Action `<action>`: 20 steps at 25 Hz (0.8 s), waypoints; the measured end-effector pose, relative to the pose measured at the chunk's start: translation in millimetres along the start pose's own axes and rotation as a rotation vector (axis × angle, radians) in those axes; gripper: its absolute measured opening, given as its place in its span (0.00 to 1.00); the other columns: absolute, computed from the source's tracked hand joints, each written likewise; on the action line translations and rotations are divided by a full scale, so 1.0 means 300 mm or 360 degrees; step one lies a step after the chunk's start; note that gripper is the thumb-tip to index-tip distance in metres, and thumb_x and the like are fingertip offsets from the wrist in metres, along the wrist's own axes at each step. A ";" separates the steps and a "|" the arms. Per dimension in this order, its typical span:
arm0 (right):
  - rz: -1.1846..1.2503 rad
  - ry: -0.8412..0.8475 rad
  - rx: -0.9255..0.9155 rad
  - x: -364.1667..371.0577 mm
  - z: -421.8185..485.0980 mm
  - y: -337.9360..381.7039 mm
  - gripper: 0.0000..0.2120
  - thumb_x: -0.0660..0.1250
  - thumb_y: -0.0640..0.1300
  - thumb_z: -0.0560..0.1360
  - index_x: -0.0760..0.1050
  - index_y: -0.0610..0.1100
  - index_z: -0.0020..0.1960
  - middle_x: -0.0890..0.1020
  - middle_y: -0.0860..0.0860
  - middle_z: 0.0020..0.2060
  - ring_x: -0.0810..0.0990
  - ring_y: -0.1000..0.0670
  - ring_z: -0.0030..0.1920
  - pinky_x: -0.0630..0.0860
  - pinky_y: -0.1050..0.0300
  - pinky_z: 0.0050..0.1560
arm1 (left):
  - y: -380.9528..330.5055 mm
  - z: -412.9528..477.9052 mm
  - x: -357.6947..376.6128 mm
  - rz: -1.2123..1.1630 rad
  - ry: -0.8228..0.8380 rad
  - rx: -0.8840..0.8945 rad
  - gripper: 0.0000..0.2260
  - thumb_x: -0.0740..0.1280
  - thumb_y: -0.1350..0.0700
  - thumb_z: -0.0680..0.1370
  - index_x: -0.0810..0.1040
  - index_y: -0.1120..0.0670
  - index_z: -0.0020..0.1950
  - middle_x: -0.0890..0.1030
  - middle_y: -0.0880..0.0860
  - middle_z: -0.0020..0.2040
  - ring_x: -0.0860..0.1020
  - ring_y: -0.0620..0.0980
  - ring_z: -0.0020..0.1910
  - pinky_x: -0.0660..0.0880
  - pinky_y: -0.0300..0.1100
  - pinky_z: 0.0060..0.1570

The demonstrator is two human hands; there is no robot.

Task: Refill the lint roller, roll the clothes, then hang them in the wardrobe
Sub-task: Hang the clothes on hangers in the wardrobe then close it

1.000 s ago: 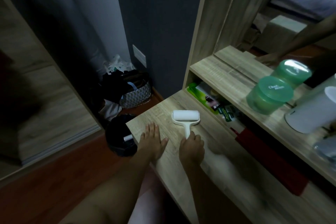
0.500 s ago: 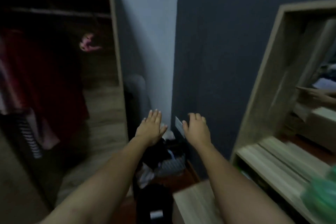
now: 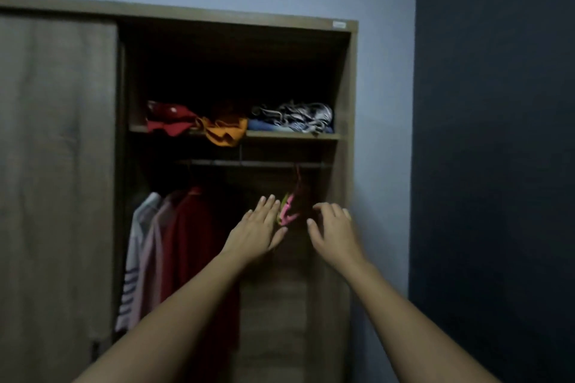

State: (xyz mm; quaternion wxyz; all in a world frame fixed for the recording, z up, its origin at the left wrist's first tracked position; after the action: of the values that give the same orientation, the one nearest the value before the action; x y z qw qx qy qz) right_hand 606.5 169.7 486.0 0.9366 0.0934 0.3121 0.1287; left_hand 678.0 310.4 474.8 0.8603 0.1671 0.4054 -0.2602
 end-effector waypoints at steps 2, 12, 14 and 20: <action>-0.0002 -0.0020 -0.0060 0.097 0.164 0.086 0.17 0.59 0.50 0.77 0.71 0.44 0.62 0.76 0.46 0.56 0.73 0.44 0.58 0.70 0.51 0.58 | 0.168 0.086 -0.029 0.0098 -0.0070 0.0022 0.33 0.41 0.38 0.78 0.47 0.57 0.77 0.47 0.54 0.78 0.45 0.50 0.77 0.49 0.45 0.74; 0.0080 -0.0204 -0.0351 0.338 0.700 0.360 0.25 0.59 0.57 0.76 0.61 0.50 0.70 0.66 0.49 0.64 0.66 0.48 0.65 0.70 0.52 0.62 | 0.867 0.405 -0.220 0.0563 -0.0803 -0.0036 0.33 0.43 0.37 0.78 0.55 0.58 0.75 0.59 0.57 0.75 0.53 0.51 0.75 0.54 0.52 0.71; 0.0067 -0.0171 -0.0415 0.371 0.805 0.422 0.30 0.59 0.59 0.76 0.56 0.51 0.73 0.63 0.47 0.68 0.63 0.46 0.68 0.68 0.49 0.65 | 0.965 0.464 -0.265 0.0602 -0.0785 -0.0144 0.40 0.35 0.29 0.73 0.44 0.56 0.75 0.46 0.55 0.76 0.44 0.52 0.76 0.44 0.51 0.72; -0.0146 0.0338 -0.0367 0.519 1.089 0.524 0.41 0.59 0.69 0.70 0.40 0.61 0.74 0.44 0.44 0.76 0.49 0.36 0.75 0.55 0.34 0.70 | 1.144 0.597 -0.230 0.0508 -0.0391 -0.0302 0.56 0.33 0.18 0.54 0.31 0.49 0.74 0.33 0.54 0.76 0.35 0.54 0.75 0.40 0.59 0.72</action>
State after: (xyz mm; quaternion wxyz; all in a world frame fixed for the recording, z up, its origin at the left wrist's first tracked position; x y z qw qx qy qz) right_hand 896.9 334.5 696.3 0.9078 -0.0431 0.3965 0.1299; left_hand 950.5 520.2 665.5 0.9453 0.1145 0.2887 -0.0999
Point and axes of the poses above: each hand's wrist, its own z-axis towards the middle knuckle, its own x-axis out of the palm, y = z × x, the point moved 5 cm from there along z, towards the middle knuckle
